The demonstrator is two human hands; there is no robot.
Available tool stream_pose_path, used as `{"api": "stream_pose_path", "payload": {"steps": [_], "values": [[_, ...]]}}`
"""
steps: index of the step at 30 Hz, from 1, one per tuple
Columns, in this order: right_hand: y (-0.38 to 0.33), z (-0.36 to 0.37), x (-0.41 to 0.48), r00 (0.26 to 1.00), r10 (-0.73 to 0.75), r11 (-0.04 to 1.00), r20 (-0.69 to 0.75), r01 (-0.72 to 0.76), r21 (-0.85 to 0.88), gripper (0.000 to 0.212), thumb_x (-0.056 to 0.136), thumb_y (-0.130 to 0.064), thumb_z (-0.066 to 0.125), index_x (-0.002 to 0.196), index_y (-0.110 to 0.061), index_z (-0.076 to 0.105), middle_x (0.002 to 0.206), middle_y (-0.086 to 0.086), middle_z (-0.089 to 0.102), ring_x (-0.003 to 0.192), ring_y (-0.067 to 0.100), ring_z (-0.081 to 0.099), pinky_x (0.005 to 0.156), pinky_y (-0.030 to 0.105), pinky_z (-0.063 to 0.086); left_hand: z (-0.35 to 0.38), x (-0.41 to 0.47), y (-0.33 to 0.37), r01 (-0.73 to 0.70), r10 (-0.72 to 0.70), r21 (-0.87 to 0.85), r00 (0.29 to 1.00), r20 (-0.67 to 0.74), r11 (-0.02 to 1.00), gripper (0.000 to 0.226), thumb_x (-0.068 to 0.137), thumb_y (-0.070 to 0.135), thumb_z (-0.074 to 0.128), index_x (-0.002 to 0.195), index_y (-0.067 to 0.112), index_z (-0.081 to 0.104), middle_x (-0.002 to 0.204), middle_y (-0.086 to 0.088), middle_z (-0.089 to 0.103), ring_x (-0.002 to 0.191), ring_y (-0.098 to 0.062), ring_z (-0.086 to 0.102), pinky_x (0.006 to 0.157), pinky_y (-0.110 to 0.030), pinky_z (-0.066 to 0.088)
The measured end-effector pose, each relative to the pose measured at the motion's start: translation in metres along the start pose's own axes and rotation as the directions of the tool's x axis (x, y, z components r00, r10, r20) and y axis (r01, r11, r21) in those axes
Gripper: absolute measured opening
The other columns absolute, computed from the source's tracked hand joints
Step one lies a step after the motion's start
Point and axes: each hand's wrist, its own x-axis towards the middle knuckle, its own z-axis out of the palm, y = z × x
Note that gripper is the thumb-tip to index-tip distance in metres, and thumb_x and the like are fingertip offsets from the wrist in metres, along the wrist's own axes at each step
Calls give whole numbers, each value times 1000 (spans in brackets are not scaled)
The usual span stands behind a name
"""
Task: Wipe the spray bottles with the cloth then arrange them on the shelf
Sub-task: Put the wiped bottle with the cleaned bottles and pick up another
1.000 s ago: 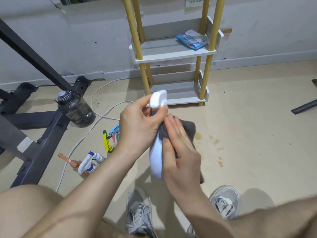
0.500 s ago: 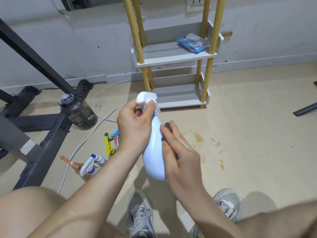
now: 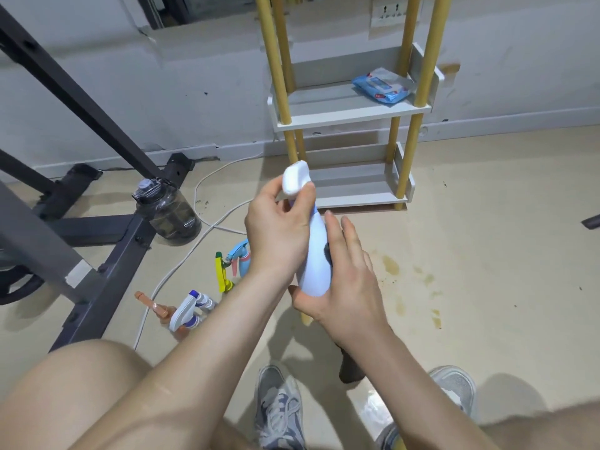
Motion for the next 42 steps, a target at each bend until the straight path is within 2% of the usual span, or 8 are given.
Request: {"api": "stream_pose_path", "payload": {"steps": [4,7,10,14,21,27,35,42], "values": [[-4,-18,12,974,218,876,-67,-165,453,65,69,-12,74,128,-29,53,104,-17,66,94,2,63,76,17,50,-8,-5,2,50,-34,-50,957,289,997,35,94,21,63,128,22,60,97,8,73,84,-3,64,83,-28,54],[6,-22,21,867,492,414,78,-312,855,45,85,9,57,122,-16,63,95,7,75,89,21,70,80,29,57,-4,-32,-17,-204,110,122,840,532,971,29,95,17,56,117,27,70,122,15,66,116,5,57,102,-17,42],[5,-9,21,786,516,41,341,-421,906,49,78,9,48,118,-12,68,101,23,72,90,34,68,82,40,55,-2,-35,-32,-8,-48,112,869,492,994,38,93,-1,52,91,29,75,92,12,75,87,2,66,78,-17,50],[15,8,15,770,567,272,294,-511,815,43,68,0,50,97,-18,76,99,20,71,83,27,64,80,42,53,-12,-21,-48,333,-314,26,856,412,942,35,85,-12,47,72,7,73,71,-9,70,65,-17,61,55,-23,48],[44,23,-1,682,646,207,343,-589,781,33,75,10,46,89,-7,71,86,16,65,72,27,54,63,34,52,-23,-19,-146,406,-503,369,835,222,836,34,87,-7,46,69,14,67,74,-3,66,66,-16,54,58,-21,44],[89,24,23,616,704,155,354,-620,770,36,83,8,67,114,-7,62,94,15,69,80,29,67,72,38,54,-17,-1,-218,91,-447,753,849,284,651,37,88,8,57,120,24,65,128,4,62,115,-19,57,97,-29,45],[164,70,65,546,810,275,215,-677,682,26,95,0,55,105,-13,74,101,8,75,92,28,71,80,37,56,39,122,-294,-454,-328,853,789,519,259,30,94,24,57,123,21,56,128,0,50,118,-26,42,76,-37,46],[210,103,90,545,794,325,269,-755,570,28,104,-28,45,126,-31,63,119,-4,71,114,16,65,98,43,51,75,203,-359,-610,-468,786,726,504,-99,103,76,25,72,154,27,5,162,-6,7,149,-29,5,117,-50,10]]}}
